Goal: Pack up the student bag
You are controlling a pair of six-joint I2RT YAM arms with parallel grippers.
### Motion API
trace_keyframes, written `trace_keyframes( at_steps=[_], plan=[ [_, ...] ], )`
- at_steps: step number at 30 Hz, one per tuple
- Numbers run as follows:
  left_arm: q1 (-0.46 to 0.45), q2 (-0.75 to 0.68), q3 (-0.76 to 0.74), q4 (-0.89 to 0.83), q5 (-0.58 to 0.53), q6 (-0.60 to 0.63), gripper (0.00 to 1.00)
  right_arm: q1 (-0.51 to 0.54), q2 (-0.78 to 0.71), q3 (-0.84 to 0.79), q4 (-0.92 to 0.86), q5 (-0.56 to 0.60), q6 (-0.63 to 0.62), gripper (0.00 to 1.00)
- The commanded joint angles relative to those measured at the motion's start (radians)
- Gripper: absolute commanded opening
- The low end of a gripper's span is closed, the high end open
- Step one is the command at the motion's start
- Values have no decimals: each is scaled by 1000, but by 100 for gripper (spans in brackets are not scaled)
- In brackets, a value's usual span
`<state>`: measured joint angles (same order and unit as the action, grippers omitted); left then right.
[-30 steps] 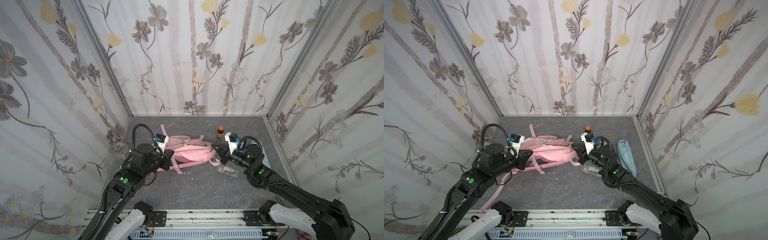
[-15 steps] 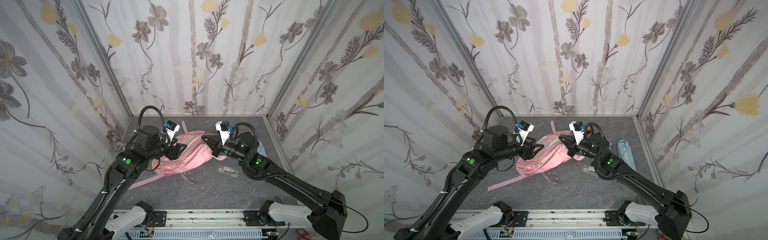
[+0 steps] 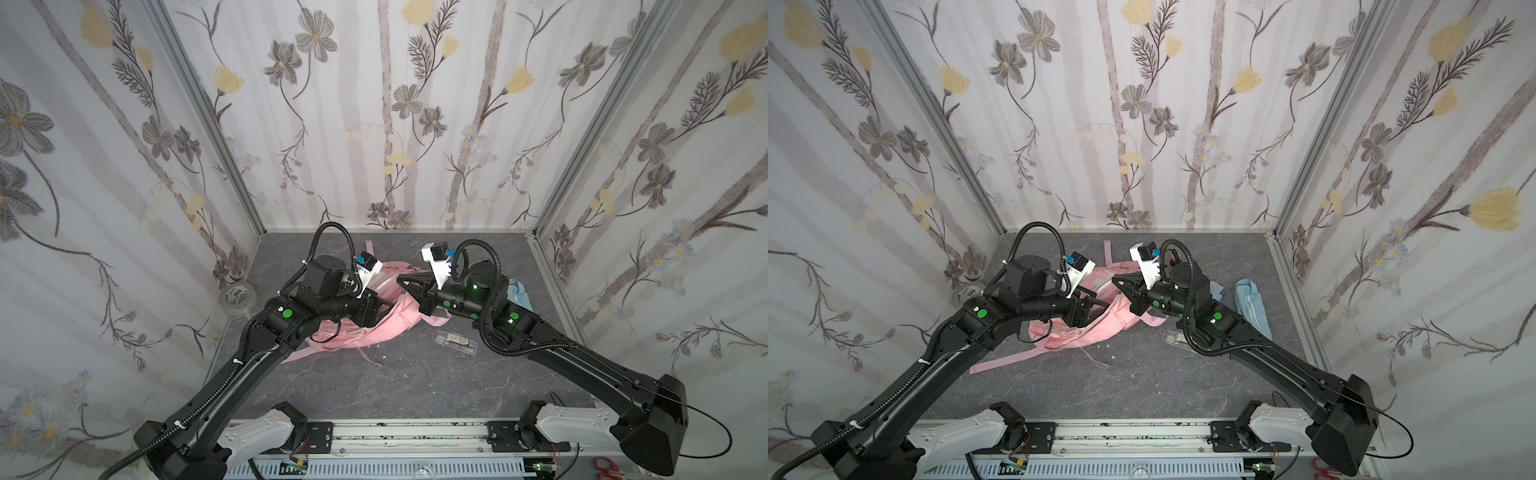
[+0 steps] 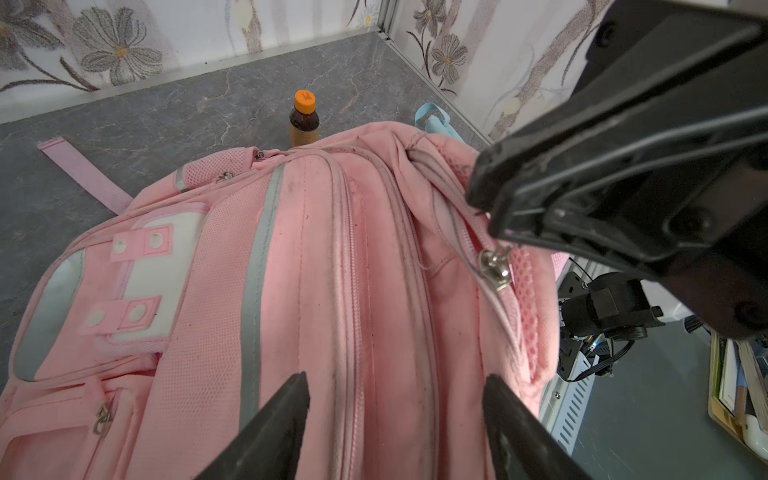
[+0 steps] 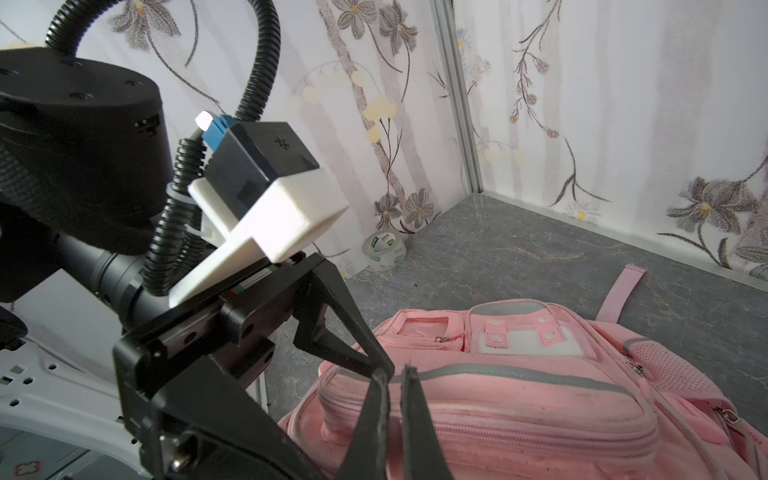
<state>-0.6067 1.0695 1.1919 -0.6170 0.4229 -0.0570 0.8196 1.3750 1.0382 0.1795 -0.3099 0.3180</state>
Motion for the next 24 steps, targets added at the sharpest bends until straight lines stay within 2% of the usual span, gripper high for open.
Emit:
trace_keyframes(
  at_steps=[1,6,11,15,17,23,24],
  plan=[
    [8,-22,38,27,5,-11,73,33,6,21,57,6,15,0],
    [9,3,53,1,89,-54,69,41,10,42,36,20,11,0],
    [9,29,12,-7,99,-57,50,46,1,42,31,28,15,0],
    [10,10,-15,-11,82,-21,19,46,-11,33,21,35,28,0],
    [9,-5,-23,-20,79,-7,0,44,-18,23,17,45,38,0],
    [9,-85,-63,-37,-30,-4,0,16,-69,-55,-8,146,137,0],
    [9,-108,-75,-35,-45,-6,0,-22,-85,-86,-7,162,162,0]
  ],
)
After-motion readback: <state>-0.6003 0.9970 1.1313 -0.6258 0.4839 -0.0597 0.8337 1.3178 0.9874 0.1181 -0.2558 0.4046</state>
